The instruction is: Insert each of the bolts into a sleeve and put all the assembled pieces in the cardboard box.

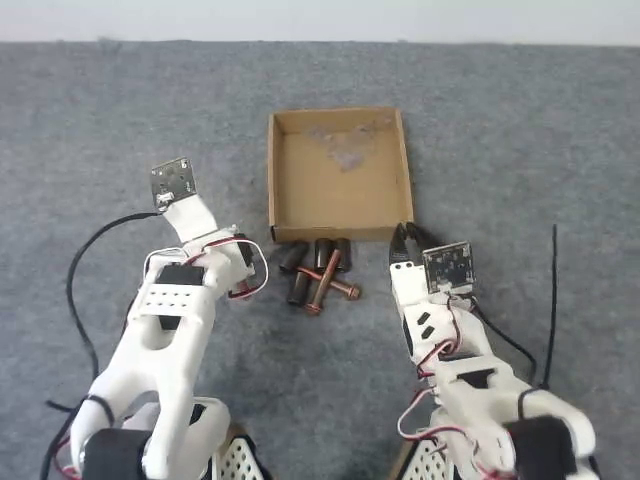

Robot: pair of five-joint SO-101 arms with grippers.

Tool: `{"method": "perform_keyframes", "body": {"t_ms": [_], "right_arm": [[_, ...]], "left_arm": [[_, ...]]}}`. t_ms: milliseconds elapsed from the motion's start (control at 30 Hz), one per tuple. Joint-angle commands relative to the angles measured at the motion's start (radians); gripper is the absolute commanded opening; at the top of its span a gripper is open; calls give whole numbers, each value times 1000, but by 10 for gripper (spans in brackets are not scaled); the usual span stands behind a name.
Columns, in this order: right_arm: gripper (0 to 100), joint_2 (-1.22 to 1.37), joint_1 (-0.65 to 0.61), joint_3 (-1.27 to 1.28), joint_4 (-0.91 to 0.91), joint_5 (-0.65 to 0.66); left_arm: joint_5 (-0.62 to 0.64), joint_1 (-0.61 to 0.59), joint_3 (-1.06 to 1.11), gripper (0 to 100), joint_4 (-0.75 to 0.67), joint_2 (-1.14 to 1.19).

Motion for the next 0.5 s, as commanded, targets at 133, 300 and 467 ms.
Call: {"method": "perform_keyframes", "body": {"t_ms": [133, 300, 467], "right_arm": [[6, -447, 12, -121, 837, 15], [6, -759, -7, -290, 1463, -29], [6, -943, -22, -365, 1797, 95]], "left_arm": [[-12, 3, -18, 10, -29, -29], [-12, 2, -16, 10, -28, -29], [-12, 0, -16, 10, -26, -29]]}}
